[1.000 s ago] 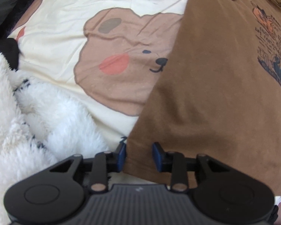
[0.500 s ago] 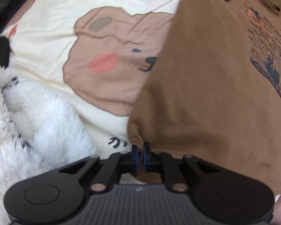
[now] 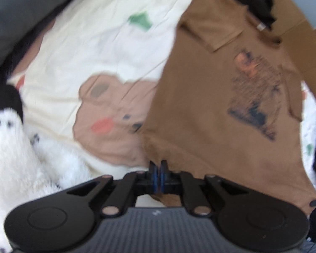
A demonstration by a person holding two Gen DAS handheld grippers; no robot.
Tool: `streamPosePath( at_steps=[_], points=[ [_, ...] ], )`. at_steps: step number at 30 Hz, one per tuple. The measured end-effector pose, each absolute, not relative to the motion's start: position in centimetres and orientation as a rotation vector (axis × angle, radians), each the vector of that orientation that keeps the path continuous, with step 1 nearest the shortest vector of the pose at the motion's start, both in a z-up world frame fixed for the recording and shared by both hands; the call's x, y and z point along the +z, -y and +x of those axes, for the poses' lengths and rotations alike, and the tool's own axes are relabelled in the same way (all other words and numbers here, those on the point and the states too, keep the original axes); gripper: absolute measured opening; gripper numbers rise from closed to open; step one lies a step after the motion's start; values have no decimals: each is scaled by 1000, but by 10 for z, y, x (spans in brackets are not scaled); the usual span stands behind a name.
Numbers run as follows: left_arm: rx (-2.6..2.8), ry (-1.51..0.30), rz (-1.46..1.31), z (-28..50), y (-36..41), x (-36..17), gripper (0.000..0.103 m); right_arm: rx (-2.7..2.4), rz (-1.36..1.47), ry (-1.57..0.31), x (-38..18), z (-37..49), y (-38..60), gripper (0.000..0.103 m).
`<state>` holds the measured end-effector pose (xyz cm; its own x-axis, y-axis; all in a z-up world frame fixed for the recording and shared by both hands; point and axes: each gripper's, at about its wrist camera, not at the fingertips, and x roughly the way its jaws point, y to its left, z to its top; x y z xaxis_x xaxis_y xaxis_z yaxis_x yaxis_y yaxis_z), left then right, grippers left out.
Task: Fold clothes
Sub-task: 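Pinch one hem corner with the left tool while the right tool pinches the other, then lift the hem with both tools and fold it toward the collar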
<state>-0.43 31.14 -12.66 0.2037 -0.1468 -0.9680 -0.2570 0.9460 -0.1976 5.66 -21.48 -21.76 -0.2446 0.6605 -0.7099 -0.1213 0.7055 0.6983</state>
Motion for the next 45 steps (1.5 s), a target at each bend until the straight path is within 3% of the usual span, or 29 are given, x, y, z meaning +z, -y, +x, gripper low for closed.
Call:
streamPosePath(
  at_steps=[10, 23, 32, 45],
  points=[
    [89, -1077, -560, 62, -317, -95, 3, 730, 521, -1423, -154, 85, 220, 3],
    [87, -961, -668, 117, -301, -97, 3, 601, 698, -1210, -133, 140, 269, 3],
    [89, -950, -690, 147, -285, -101, 3, 558, 814, -1122, -138, 160, 289, 3],
    [53, -953, -716, 210, -289, -153, 3, 534, 815, -1113, -185, 212, 296, 3]
  ],
)
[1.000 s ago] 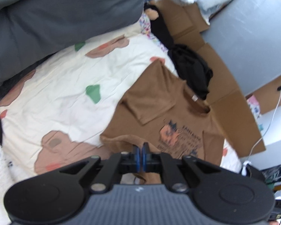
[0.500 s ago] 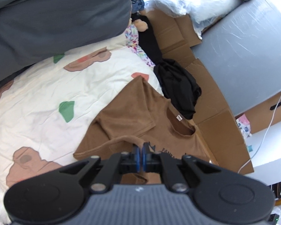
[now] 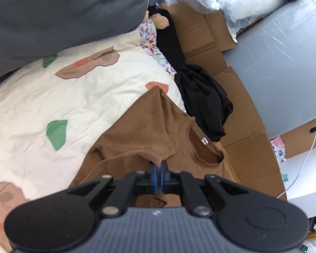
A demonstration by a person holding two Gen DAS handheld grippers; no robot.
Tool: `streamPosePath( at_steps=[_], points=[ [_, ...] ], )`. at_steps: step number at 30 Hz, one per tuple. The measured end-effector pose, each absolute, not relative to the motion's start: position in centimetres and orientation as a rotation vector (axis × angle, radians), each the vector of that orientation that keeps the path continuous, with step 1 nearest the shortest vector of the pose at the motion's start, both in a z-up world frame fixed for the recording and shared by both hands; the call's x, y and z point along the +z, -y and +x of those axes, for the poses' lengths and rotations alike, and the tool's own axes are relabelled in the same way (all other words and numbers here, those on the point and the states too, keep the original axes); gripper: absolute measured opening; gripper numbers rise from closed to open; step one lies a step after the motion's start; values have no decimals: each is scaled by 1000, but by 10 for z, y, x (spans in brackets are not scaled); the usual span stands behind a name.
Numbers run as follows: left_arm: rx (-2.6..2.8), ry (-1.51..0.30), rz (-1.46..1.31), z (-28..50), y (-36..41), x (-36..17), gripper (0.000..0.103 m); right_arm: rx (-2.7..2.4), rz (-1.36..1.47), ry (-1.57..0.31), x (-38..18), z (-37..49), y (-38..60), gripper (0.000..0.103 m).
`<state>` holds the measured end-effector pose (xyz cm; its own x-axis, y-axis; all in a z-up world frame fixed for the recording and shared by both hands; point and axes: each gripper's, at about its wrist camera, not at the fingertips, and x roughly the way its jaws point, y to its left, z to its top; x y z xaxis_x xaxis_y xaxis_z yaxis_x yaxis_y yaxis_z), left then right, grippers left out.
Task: Fold clothes
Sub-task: 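Lift the hem with both tools and fold it toward the collar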
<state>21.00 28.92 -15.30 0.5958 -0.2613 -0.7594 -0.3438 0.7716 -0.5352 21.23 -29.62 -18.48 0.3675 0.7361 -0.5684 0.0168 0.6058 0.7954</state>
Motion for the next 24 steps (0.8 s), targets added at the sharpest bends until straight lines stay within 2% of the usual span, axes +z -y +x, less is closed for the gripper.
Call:
streamPosePath(
  at_steps=[15, 24],
  points=[
    [-23, -924, -704, 310, -287, -221, 3, 449, 746, -1133, -257, 290, 286, 3],
    [-1, -838, -665, 344, -302, -229, 3, 400, 691, -1104, -260, 328, 294, 3]
  ],
)
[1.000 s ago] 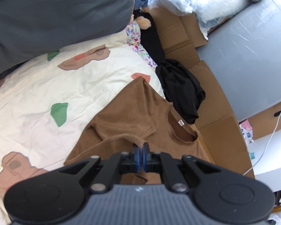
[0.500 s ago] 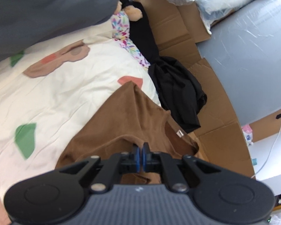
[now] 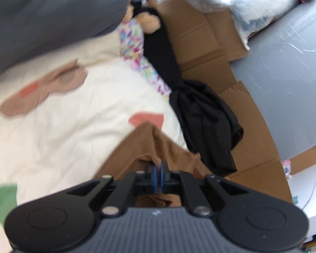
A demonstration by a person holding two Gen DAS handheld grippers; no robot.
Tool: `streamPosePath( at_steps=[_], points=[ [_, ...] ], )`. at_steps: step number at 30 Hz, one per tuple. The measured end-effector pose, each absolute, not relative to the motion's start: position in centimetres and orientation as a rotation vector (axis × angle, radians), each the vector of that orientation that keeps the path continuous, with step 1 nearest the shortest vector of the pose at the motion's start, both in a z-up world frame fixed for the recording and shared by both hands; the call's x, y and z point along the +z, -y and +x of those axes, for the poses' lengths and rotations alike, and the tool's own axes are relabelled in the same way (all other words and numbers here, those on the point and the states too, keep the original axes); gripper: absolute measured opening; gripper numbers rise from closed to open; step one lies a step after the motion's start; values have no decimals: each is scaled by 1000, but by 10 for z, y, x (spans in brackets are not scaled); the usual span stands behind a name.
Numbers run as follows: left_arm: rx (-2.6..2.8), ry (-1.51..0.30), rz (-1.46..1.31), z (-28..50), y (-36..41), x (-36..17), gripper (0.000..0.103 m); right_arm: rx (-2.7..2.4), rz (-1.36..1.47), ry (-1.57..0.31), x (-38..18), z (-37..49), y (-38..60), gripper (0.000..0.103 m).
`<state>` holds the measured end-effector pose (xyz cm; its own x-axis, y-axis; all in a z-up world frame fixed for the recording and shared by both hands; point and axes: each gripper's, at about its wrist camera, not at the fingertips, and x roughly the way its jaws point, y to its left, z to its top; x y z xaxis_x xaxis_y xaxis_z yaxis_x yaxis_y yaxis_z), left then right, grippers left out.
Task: Fold clothes
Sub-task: 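Lift the hem with both tools and fold it toward the collar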
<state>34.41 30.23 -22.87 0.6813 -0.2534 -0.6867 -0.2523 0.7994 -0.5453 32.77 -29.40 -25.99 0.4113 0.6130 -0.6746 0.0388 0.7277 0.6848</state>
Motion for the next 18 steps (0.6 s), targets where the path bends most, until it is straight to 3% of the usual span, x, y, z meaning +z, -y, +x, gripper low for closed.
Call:
streamPosePath(
  at_steps=[18],
  points=[
    [44, -851, -612, 396, -298, -266, 3, 298, 635, -1126, -305, 373, 298, 3]
  ],
)
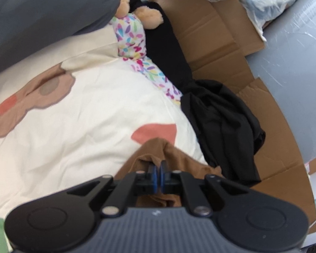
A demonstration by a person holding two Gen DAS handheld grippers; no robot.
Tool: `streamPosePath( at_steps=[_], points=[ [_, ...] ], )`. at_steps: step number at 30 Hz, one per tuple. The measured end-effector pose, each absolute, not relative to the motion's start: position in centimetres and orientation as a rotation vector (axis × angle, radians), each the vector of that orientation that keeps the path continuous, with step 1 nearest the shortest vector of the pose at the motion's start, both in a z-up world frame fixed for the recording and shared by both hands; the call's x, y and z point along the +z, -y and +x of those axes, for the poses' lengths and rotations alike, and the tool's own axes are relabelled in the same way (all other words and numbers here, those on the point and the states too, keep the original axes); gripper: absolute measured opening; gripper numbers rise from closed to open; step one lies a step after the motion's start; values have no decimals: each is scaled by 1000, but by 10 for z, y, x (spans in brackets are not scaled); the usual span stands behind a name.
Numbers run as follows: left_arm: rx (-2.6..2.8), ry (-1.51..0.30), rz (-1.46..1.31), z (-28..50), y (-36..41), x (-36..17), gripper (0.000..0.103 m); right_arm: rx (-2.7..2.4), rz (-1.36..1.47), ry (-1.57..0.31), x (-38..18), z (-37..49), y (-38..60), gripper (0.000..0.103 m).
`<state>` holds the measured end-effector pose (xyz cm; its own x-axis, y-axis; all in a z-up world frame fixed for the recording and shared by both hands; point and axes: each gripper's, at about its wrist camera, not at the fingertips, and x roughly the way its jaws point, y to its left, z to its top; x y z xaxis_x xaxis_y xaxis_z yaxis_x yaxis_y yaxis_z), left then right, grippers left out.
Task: Fold clothes
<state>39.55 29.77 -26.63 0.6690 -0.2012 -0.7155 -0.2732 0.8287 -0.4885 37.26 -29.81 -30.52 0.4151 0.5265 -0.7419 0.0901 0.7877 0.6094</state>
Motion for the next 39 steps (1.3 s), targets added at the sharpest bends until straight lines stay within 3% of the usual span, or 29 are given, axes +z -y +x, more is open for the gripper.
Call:
streamPosePath(
  at_steps=[11, 14, 16, 18, 21, 30, 32, 33, 34, 39],
  points=[
    [48, -846, -630, 414, -294, -288, 5, 270, 655, -1130, -329, 390, 298, 3],
    [39, -840, -663, 410, -295, -291, 16, 274, 678, -1123, -332, 388, 296, 6],
    [10, -844, -640, 405, -290, -289, 32, 289, 693, -1116, -331, 384, 294, 18],
    [-7, -850, -626, 402, -287, -289, 34, 296, 709, -1110, -329, 382, 295, 35],
    [-1, -849, -621, 398, -286, -289, 34, 288, 725, -1110, -328, 376, 296, 39],
    [0, -839, -623, 394, -287, -291, 30, 295, 784, -1136, -338, 355, 289, 38],
    [-10, -842, -621, 395, -287, -291, 28, 299, 792, -1125, -338, 354, 290, 25],
    [-17, -845, -624, 395, -287, -291, 17, 305, 802, -1121, -338, 354, 290, 13],
    [-29, -846, -639, 396, -289, -291, 12, 315, 814, -1110, -337, 355, 292, 9],
    [-55, -807, -766, 405, -304, -285, 8, 329, 835, -1047, -325, 363, 301, 7]
  ],
)
